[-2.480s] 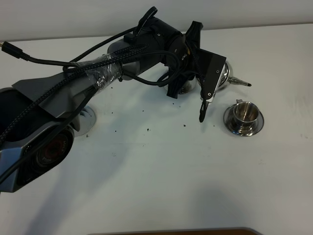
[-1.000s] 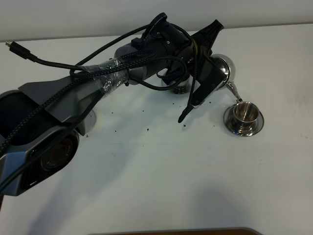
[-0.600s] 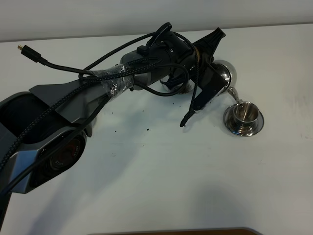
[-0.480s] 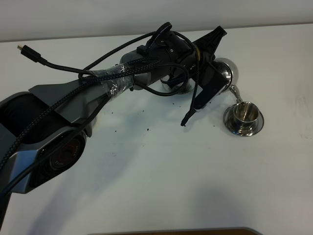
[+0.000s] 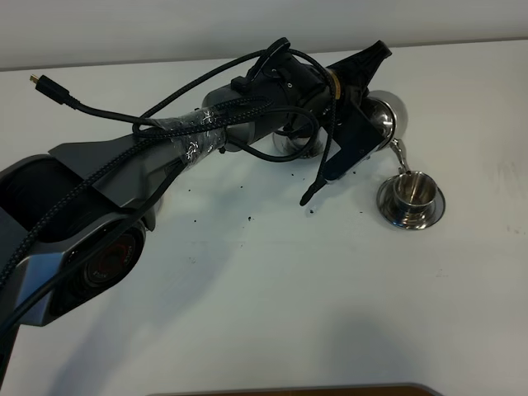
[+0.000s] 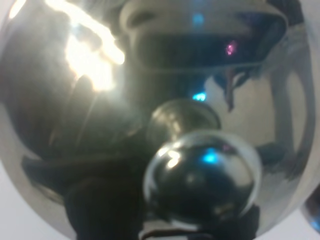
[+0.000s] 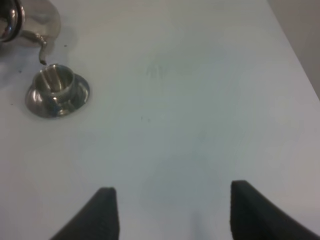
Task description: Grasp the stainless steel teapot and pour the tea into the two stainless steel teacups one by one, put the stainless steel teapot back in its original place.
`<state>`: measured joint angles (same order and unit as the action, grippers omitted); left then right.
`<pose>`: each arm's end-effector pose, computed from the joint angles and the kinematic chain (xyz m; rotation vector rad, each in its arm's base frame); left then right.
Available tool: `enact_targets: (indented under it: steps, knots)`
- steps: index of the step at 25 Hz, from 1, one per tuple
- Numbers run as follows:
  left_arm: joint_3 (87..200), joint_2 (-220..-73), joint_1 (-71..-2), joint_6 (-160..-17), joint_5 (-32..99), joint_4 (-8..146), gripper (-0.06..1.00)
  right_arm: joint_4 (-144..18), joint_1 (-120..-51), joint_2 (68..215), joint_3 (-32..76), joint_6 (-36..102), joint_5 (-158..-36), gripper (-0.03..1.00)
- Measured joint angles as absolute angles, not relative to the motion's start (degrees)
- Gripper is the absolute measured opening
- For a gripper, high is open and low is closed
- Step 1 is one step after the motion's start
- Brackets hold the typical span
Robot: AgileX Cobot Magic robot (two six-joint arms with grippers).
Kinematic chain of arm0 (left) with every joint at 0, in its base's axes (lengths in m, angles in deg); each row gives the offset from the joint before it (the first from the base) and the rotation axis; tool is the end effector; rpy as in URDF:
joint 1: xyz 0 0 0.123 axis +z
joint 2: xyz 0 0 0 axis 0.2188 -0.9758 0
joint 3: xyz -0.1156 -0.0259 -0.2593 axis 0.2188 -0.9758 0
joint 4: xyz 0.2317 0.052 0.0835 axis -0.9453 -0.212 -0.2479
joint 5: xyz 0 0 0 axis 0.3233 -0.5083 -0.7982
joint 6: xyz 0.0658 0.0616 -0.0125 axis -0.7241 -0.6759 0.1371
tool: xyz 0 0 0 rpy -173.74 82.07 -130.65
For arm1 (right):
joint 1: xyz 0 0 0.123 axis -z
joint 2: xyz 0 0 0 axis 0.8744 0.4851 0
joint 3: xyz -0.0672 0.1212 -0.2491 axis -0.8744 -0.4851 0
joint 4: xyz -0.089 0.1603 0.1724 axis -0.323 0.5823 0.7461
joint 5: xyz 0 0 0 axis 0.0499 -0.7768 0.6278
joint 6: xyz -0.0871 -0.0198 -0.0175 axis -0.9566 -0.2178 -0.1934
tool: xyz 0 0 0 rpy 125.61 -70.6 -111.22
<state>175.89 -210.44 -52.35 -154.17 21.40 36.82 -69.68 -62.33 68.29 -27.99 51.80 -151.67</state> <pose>0.4285 -0.3452 0.1680 2.2650 0.5088 0.8322 -0.0113 0.0009 0.2797 -0.0972 2.0636 -0.0100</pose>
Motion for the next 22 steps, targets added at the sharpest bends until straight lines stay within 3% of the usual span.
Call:
enact_targets:
  steps: [22]
  knots:
    - [175.89, -212.25, -52.91, -158.52, 29.45, 32.48, 0.25, -69.68, -62.33, 68.29, -27.99, 51.81, -151.67, 0.49]
